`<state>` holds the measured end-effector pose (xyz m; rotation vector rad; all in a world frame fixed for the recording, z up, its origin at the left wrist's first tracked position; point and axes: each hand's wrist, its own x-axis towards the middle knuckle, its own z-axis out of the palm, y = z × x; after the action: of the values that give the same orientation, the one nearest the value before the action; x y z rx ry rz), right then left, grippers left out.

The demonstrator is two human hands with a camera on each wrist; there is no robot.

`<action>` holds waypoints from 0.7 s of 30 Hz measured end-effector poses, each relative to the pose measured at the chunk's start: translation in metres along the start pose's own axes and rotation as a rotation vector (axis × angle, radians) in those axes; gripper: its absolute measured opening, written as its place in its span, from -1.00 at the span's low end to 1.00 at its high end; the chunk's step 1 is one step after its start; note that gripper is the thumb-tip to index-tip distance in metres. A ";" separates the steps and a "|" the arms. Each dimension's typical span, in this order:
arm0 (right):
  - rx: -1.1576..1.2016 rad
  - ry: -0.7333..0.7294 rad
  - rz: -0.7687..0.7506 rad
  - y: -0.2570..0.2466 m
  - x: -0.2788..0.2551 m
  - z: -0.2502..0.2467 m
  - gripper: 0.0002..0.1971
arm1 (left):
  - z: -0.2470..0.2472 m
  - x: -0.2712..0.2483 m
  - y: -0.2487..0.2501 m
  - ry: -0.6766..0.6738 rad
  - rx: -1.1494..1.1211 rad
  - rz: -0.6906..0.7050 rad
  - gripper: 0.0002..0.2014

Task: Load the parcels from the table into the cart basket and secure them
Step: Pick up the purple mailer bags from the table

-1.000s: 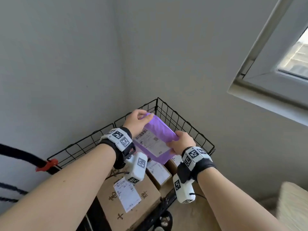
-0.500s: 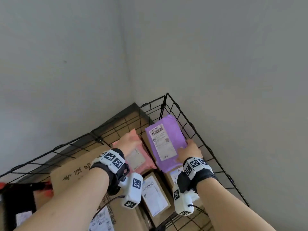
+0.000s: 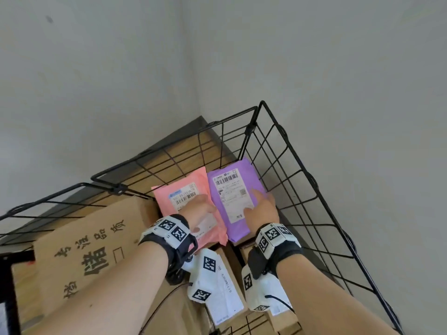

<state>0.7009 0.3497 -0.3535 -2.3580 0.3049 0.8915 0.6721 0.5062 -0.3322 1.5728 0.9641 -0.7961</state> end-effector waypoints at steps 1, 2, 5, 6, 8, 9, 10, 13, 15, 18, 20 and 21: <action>-0.012 -0.017 -0.001 0.002 0.002 0.002 -0.44 | 0.001 0.002 0.000 -0.008 -0.018 -0.014 -0.75; -0.030 -0.027 -0.001 0.005 0.005 0.005 -0.45 | 0.001 0.005 -0.002 -0.016 -0.028 -0.022 -0.78; -0.081 -0.038 -0.016 0.006 0.007 0.009 -0.46 | -0.001 0.008 -0.008 -0.017 -0.071 -0.022 -0.77; -0.074 -0.036 -0.016 0.005 0.007 0.009 -0.47 | -0.002 0.009 -0.011 -0.015 -0.084 -0.024 -0.77; -0.029 -0.027 -0.015 0.004 0.006 0.007 -0.49 | -0.003 0.007 -0.014 -0.022 -0.108 -0.025 -0.69; 0.001 -0.014 -0.016 0.003 0.005 0.005 -0.50 | -0.003 0.004 -0.016 -0.026 -0.117 -0.025 -0.61; 0.030 -0.001 -0.016 0.002 0.003 0.004 -0.52 | -0.004 0.002 -0.016 -0.028 -0.121 -0.022 -0.55; 0.095 0.037 -0.023 -0.002 -0.004 0.000 -0.57 | -0.008 -0.008 -0.013 -0.028 -0.132 -0.014 -0.53; 0.137 0.045 -0.023 -0.006 -0.010 -0.002 -0.58 | -0.009 -0.016 -0.010 -0.040 -0.116 -0.009 -0.55; 0.188 0.043 -0.023 -0.014 -0.023 -0.007 -0.59 | -0.012 -0.030 -0.006 -0.035 -0.121 0.013 -0.60; 0.205 0.043 -0.027 -0.018 -0.033 -0.014 -0.61 | -0.014 -0.041 -0.005 -0.033 -0.117 0.028 -0.63; 0.213 0.041 -0.027 -0.021 -0.039 -0.018 -0.61 | -0.015 -0.047 -0.004 -0.037 -0.113 0.037 -0.64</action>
<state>0.6891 0.3556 -0.3077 -2.1804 0.3651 0.7594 0.6476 0.5131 -0.2900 1.4698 0.9349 -0.7301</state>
